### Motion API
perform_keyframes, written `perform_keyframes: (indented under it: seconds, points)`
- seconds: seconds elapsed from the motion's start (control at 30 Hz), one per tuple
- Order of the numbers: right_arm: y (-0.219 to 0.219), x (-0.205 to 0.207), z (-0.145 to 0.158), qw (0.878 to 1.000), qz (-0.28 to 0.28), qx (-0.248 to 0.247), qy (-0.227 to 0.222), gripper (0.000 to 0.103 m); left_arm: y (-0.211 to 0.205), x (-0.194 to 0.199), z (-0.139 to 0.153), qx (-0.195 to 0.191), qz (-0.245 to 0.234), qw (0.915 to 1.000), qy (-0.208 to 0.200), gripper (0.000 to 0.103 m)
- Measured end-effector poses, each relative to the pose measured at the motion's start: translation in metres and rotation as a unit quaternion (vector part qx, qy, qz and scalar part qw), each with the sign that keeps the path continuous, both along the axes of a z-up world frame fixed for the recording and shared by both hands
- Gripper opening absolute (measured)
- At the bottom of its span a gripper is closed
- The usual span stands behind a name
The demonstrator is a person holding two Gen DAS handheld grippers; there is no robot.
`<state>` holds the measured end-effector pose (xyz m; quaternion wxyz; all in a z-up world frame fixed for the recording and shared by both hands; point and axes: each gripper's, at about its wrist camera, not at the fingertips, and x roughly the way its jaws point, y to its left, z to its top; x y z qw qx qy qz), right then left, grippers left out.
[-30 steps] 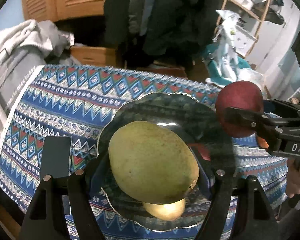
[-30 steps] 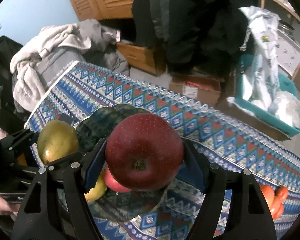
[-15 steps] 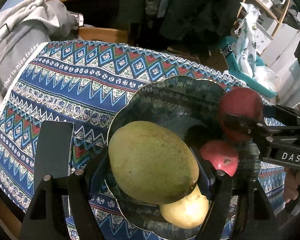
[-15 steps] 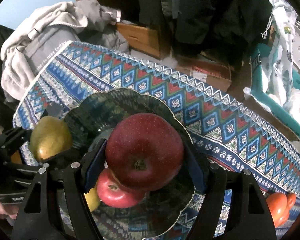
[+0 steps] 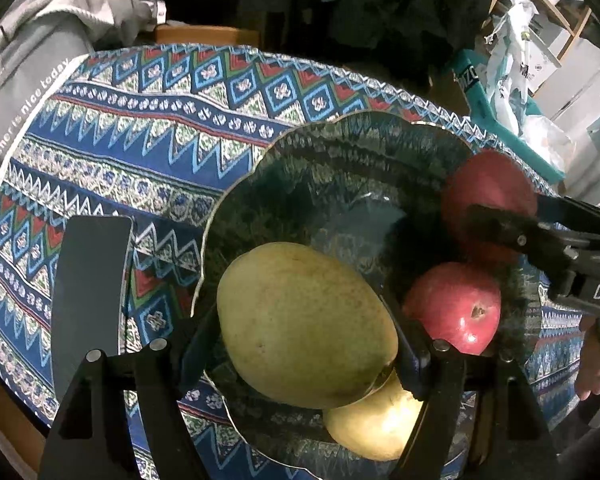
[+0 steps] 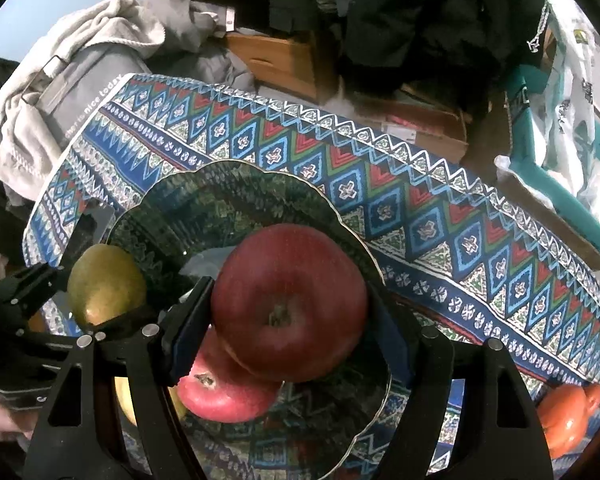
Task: Organize fruits
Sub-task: 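Open left tool to release the pear while right tool releases the apple, then withdraw both tools from the plate toward the oranges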
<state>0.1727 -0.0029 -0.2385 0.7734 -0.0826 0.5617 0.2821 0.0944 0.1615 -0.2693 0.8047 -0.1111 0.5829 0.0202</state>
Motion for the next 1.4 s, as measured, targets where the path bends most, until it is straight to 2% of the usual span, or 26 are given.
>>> perform_keyframes:
  seconds: [0.07,0.23,0.5,0.67,0.93,1.03,1.4]
  points:
    - [-0.001,0.001,0.002,1.0,-0.002,0.009,-0.002,0.076,-0.002,-0.002,0.004,0.012,-0.001,0.9999,-0.011,0.075]
    - [-0.002,0.001,0.016,1.0,-0.003,0.029,-0.012,0.076,-0.006,-0.003,0.028,0.01,-0.008,0.9991,-0.041,0.076]
    - [-0.01,-0.004,0.041,0.998,-0.016,0.046,-0.028,0.076,-0.013,-0.008,0.055,0.016,-0.014,0.9982,-0.057,0.076]
    - [-0.019,-0.014,0.063,0.998,-0.023,0.035,-0.057,0.076,-0.022,-0.012,0.07,0.03,-0.022,0.9969,-0.07,0.076]
    - [-0.043,-0.031,0.1,0.995,-0.032,0.026,-0.095,0.076,-0.036,-0.02,0.096,0.029,-0.035,0.9948,-0.091,0.077]
    - [-0.052,-0.038,0.109,0.994,-0.037,0.025,-0.103,0.076,-0.044,-0.023,0.105,0.036,-0.042,0.9933,-0.101,0.081]
    - [-0.099,-0.059,0.129,0.989,-0.071,0.002,-0.131,0.076,-0.082,-0.029,0.127,0.038,-0.08,0.9894,-0.115,0.081]
